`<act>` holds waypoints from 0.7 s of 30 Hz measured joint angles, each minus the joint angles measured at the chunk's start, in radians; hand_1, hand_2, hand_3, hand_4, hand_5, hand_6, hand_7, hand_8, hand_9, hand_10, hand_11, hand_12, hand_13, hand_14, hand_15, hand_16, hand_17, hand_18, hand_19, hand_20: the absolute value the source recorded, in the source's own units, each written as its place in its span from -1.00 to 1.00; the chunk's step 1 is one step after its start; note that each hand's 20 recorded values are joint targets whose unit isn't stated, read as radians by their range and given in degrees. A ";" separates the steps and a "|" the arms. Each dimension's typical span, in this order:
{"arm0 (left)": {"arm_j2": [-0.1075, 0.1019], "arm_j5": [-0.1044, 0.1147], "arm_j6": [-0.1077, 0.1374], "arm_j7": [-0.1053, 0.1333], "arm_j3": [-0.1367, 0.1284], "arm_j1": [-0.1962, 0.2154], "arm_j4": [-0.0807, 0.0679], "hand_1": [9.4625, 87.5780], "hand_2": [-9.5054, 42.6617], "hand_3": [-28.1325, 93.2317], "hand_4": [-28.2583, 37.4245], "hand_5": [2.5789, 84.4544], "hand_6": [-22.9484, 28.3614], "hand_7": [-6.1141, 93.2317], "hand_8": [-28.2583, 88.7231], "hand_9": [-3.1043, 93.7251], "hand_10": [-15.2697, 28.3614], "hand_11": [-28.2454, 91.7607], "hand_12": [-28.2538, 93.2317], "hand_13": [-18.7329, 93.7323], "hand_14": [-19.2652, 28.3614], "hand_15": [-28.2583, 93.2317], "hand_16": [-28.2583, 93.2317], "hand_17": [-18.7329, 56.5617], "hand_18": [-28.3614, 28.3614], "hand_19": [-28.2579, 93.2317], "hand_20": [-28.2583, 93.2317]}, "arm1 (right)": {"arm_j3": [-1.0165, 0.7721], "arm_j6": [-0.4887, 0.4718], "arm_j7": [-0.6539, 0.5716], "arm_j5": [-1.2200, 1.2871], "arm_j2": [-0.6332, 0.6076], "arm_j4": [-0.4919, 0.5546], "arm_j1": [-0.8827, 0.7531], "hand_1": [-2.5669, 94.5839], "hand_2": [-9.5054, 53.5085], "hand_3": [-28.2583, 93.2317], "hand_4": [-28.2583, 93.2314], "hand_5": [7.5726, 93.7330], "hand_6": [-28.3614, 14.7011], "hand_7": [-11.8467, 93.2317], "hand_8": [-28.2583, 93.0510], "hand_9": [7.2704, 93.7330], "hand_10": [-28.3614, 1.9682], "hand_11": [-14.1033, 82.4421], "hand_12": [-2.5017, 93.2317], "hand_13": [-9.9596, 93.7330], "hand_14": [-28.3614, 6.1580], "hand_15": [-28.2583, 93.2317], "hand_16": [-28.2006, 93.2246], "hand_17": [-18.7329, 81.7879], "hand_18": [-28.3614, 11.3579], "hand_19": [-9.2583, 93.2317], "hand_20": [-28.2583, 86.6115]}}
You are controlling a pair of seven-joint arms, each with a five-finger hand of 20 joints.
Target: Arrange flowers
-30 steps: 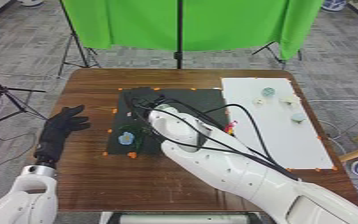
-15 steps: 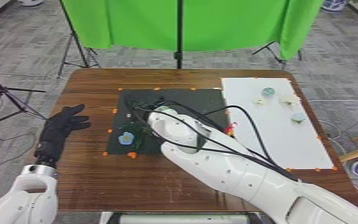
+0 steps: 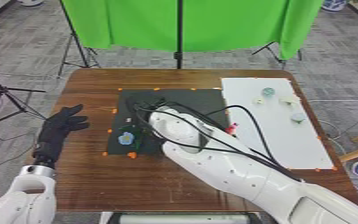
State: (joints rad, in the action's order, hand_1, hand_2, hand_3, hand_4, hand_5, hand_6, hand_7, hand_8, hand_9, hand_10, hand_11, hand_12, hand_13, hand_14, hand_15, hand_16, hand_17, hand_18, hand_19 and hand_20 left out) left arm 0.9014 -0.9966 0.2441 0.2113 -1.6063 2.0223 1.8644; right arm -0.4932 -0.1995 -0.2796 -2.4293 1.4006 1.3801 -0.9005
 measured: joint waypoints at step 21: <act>0.008 -0.005 0.001 -0.010 -0.031 0.037 0.025 -0.73 0.16 0.42 -1.00 -0.03 0.11 -0.62 -0.63 0.04 0.40 -0.13 -0.33 0.09 0.68 -0.05 -0.58 -0.31 0.47 -0.33 -0.26 | -0.034 -0.018 -0.015 0.115 -0.075 0.148 0.018 -0.17 -1.00 0.57 -0.78 0.29 0.27 -0.42 -0.68 0.49 -0.10 -0.24 -0.42 0.78 0.35 0.49 0.08 0.51 -0.39 1.00 0.55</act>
State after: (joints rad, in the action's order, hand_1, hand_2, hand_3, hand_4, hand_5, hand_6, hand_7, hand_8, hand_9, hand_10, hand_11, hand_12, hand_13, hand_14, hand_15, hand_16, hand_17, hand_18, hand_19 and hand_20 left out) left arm 0.9092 -1.0017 0.2454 0.2011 -1.6377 2.0597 1.8895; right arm -0.5269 -0.2171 -0.2942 -2.3140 1.3254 1.5276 -0.8824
